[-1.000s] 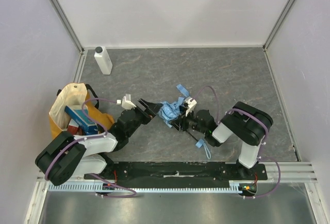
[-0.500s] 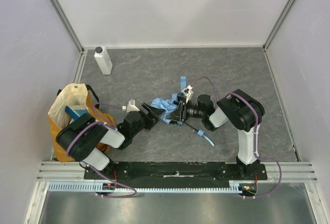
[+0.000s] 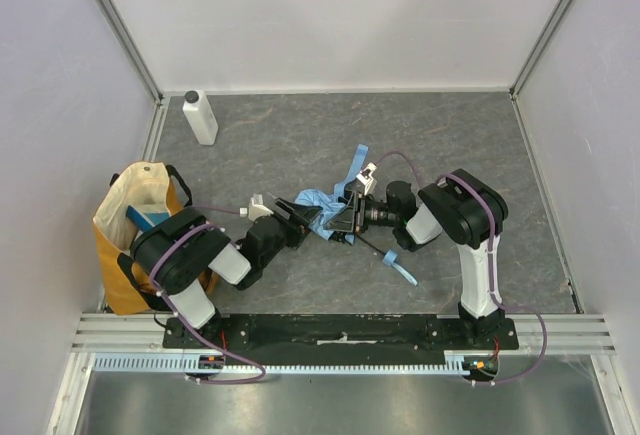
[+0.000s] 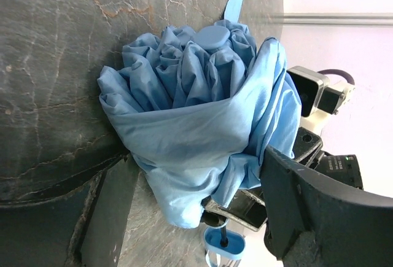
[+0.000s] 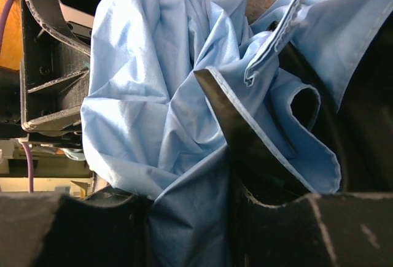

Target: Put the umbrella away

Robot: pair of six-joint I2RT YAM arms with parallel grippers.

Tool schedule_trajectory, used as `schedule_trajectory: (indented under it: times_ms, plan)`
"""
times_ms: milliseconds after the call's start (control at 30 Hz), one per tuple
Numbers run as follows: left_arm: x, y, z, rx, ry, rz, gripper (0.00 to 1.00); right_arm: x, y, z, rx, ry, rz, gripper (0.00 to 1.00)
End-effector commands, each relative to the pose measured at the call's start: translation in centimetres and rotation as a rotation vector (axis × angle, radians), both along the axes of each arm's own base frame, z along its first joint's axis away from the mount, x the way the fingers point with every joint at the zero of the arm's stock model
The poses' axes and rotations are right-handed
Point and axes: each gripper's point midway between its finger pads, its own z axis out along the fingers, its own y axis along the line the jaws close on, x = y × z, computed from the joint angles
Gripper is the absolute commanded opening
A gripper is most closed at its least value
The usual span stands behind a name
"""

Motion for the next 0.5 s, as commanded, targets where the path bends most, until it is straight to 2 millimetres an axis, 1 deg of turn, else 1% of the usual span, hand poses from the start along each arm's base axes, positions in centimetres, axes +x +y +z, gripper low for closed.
schedule_trajectory:
  times_ms: [0,133,167,200,300,367,467]
  plan:
    - [0.5,2.5,-3.1,0.113,0.065,0.118,0.83,-2.4,-0.3,-1.9,-0.026,0.192,0.048,0.00]
    - [0.0,2.6,-3.8,0.097,0.056,0.116,0.83,-1.7,0.1,-0.8,0.022,0.190,0.041,0.00]
    - [-0.2,2.8,-4.1,0.095,0.050,0.117,0.84,-1.6,0.1,-0.2,0.044,0.196,0.037,0.00]
    - [-0.3,2.8,-3.9,0.083,0.037,0.116,0.83,-1.5,0.2,0.3,0.063,0.201,0.037,0.00]
    - [-0.7,2.7,-4.8,0.076,0.064,0.108,0.83,-1.5,0.4,1.9,0.125,0.194,0.044,0.00]
    - [-0.5,2.5,-4.9,0.081,0.070,0.106,0.83,-1.8,0.5,2.5,0.148,0.190,0.053,0.00]
    - [0.4,2.2,-4.4,0.117,0.039,0.108,0.83,-2.5,0.2,2.9,0.151,0.187,0.072,0.00]
